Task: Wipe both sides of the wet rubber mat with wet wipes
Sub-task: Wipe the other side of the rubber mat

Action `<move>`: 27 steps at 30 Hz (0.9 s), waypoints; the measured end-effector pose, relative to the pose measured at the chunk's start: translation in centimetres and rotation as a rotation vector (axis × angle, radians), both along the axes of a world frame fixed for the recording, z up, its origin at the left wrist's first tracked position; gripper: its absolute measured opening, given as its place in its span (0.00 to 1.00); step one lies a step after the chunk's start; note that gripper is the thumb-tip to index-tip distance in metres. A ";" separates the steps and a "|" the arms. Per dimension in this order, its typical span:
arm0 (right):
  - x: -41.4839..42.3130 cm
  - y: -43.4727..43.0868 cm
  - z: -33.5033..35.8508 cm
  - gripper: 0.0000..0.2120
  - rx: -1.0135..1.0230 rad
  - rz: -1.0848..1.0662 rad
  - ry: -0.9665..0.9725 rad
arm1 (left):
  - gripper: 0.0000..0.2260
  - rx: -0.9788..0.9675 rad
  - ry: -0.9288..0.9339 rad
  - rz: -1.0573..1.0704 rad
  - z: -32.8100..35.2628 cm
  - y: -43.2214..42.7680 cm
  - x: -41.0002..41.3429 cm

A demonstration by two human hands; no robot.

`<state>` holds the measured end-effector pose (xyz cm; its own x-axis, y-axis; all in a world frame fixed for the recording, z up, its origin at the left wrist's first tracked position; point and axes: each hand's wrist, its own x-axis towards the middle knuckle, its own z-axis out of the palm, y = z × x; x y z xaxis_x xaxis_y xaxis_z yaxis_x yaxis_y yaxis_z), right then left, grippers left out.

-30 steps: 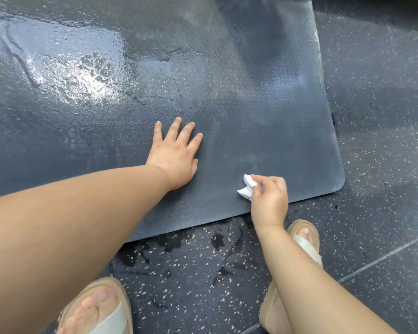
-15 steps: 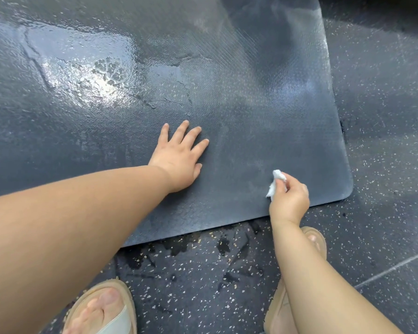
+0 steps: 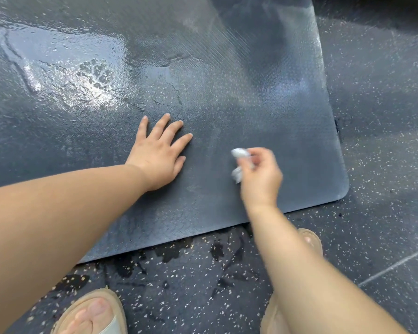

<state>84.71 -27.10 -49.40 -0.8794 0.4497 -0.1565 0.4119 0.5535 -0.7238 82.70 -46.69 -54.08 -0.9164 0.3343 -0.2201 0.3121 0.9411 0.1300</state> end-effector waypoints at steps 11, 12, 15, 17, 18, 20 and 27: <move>0.7 -2.9 -2.1 0.08 0.269 0.184 -0.110 | 0.25 0.027 0.016 0.127 -0.2 -1.0 -0.6; 2.2 -4.8 -2.0 0.06 0.255 0.322 -0.071 | 0.25 0.028 0.018 0.140 -0.2 -1.1 -0.8; 3.9 -7.4 -1.5 0.04 0.017 0.549 -0.104 | 0.24 0.030 0.032 0.155 0.0 -1.8 -1.7; 1.6 -5.7 -1.2 0.04 -0.050 0.398 -0.049 | 0.24 0.024 0.037 0.177 0.1 -2.5 -2.1; -0.2 -4.1 -1.1 0.05 -0.011 0.275 -0.015 | 0.25 0.015 0.030 0.194 0.0 -2.9 -2.2; -4.1 -0.4 -0.9 0.07 0.116 0.052 -0.017 | 0.25 -0.005 0.002 0.210 -0.2 -3.4 -2.2; -7.7 -1.2 -2.8 0.13 0.267 -0.030 -0.133 | 0.26 -0.053 -0.008 0.208 0.0 -3.3 -2.3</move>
